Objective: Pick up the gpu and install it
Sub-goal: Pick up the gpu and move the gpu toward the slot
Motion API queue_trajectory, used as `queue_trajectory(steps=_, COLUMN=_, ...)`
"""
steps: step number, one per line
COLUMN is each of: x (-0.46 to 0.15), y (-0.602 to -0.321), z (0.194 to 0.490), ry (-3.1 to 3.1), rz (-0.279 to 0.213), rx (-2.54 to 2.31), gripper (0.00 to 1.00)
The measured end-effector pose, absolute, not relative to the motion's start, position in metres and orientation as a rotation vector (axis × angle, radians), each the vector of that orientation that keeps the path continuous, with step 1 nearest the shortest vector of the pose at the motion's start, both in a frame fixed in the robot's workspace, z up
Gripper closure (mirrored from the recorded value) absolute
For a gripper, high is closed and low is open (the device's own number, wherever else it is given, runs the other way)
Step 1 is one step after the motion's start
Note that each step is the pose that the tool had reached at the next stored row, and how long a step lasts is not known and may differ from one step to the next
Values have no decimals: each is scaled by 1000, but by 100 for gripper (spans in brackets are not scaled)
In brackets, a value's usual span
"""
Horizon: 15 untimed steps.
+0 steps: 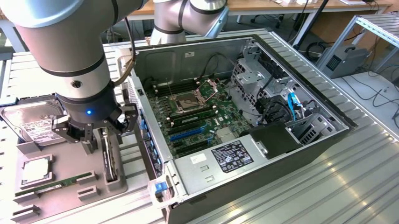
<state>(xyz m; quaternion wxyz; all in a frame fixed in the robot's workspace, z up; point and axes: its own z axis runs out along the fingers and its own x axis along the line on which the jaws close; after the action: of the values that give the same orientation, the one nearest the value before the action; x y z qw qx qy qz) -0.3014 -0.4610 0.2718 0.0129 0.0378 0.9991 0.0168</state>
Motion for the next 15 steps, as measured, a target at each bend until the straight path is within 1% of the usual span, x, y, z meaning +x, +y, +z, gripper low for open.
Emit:
queue_trajectory(steps=8, x=-302, y=-460, z=268, ry=3113, rz=52, rx=118, gripper=46)
queue_trajectory(steps=15, x=-302, y=-450, z=265, ry=3113, rz=52, rx=118, gripper=46)
